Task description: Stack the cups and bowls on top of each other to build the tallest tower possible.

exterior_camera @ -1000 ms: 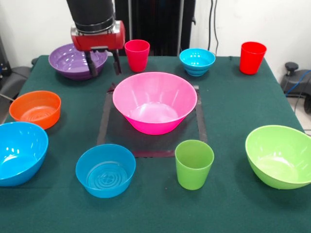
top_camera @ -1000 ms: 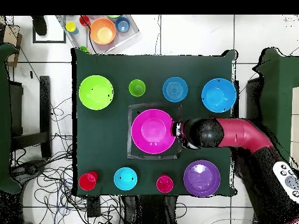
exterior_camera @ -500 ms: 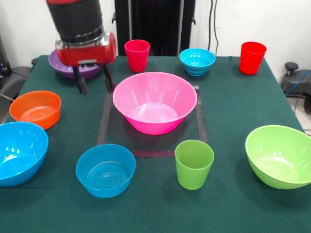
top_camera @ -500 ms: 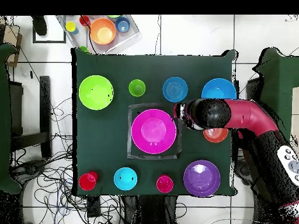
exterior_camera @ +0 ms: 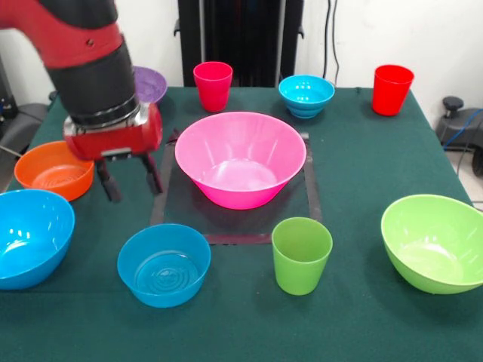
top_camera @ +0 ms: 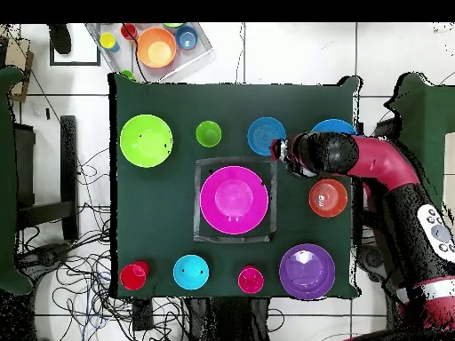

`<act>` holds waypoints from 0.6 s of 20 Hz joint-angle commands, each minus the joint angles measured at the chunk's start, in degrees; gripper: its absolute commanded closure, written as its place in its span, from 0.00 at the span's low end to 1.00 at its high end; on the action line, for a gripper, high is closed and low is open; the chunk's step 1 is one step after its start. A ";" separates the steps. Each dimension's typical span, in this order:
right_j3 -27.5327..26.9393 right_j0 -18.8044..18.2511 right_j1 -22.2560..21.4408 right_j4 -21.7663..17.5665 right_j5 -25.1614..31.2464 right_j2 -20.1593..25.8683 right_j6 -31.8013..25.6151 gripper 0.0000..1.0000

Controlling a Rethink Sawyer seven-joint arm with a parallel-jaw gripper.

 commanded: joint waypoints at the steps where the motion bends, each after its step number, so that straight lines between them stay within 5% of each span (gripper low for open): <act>1: -17.32 1.88 7.69 -5.22 13.44 0.70 -28.57 0.00; 12: -33.93 6.90 11.36 -6.30 26.61 1.48 -36.47 0.00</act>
